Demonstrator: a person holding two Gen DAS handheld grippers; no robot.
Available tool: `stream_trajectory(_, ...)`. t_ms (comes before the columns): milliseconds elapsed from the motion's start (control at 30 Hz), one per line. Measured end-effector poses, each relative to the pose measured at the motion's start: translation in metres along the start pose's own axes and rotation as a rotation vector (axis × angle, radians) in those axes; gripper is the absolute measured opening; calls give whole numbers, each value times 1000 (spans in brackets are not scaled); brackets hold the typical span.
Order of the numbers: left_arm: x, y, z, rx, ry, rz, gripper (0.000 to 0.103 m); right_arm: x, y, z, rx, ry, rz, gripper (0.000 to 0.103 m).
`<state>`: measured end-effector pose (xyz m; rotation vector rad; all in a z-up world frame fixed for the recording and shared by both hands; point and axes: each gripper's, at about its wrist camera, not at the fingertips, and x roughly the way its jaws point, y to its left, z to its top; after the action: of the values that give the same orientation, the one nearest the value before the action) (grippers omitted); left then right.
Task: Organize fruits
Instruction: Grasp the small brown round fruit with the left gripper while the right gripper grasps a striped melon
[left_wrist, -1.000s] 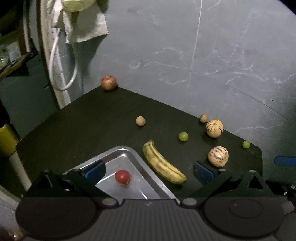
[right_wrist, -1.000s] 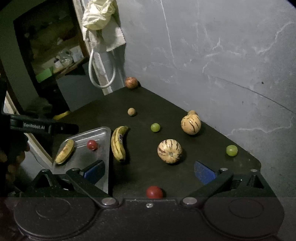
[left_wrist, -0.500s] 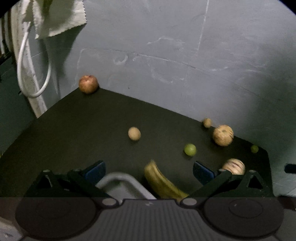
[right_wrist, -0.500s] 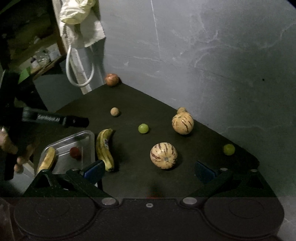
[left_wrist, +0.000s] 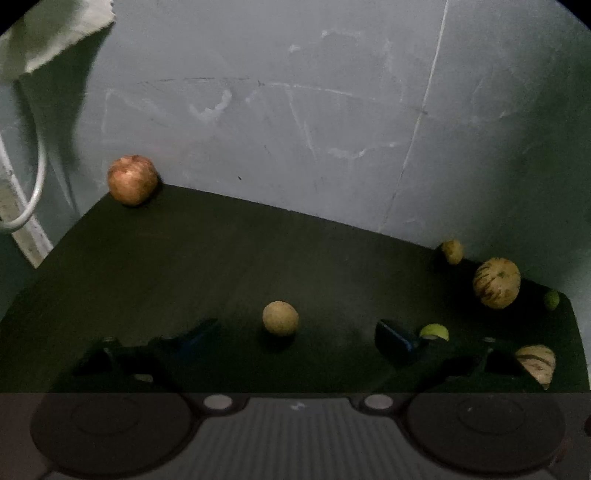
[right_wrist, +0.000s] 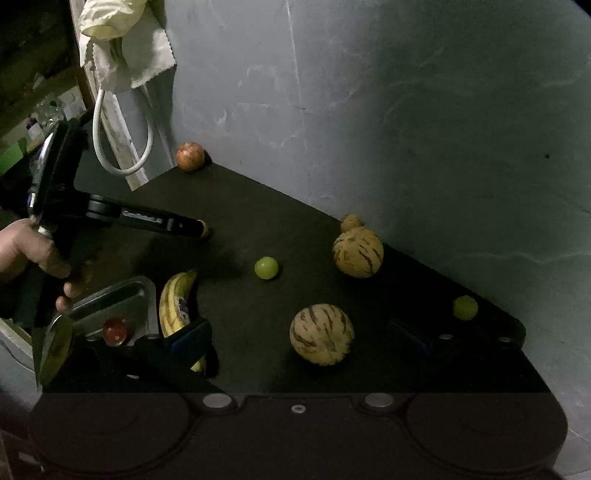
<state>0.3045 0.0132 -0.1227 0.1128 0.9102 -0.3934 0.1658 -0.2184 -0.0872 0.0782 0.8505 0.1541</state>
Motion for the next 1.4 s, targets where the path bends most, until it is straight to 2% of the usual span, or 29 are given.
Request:
stream_trajectory(100, 9, 2, 1, 10, 3, -9, 89, 10, 2, 2, 5, 7, 2, 100)
stream_trajectory(167, 15, 3, 0, 18, 7, -10, 82, 14, 3, 3, 4, 10, 3, 100)
stream_trajectory(367, 25, 5, 3, 30, 15, -14, 70, 23, 6, 4, -1, 27, 9, 99)
stream_trajectory(800, 37, 9, 7, 46, 39, -13, 55, 40, 4, 5, -2, 52, 8, 96)
stream_trajectory(1167, 42, 7, 8, 72, 53, -18, 31, 51, 1, 3, -3, 80, 3, 94)
stream_trajectory(1400, 44, 8, 8, 78, 54, -26, 29, 57, -2, 1, -5, 95, -1, 93)
